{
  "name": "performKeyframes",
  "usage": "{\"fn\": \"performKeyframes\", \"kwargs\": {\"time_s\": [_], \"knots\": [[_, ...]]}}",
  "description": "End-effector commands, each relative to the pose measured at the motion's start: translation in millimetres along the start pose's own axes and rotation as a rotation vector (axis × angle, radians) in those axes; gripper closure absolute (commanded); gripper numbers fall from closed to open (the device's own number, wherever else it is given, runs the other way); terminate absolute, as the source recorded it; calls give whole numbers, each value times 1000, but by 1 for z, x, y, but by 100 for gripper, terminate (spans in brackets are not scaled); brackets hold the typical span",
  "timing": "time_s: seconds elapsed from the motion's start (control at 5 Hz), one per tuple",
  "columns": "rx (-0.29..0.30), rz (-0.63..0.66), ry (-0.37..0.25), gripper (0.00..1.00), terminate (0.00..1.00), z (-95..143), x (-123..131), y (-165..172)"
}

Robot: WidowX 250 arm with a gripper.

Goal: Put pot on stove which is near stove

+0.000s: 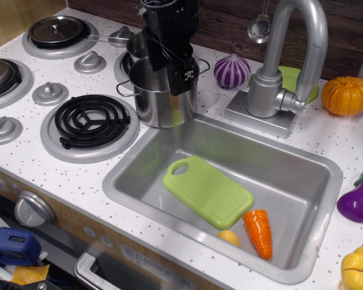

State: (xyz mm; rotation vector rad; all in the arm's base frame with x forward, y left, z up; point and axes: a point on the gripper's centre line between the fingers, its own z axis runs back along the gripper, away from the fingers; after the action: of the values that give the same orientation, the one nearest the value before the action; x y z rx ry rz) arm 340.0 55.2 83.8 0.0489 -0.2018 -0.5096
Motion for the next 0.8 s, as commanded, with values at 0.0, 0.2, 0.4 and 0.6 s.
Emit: {"fn": "performKeyframes", "kwargs": {"time_s": [0.0, 0.2, 0.4, 0.6], "knots": [[0, 0, 0, 0, 0, 0, 0, 0], [-14, -7, -45, 0, 0, -13, -1, -1], [-34, -5, -69, 0, 0, -19, 1, 0], [-31, 2, -96, 0, 0, -29, 2, -1]]}}
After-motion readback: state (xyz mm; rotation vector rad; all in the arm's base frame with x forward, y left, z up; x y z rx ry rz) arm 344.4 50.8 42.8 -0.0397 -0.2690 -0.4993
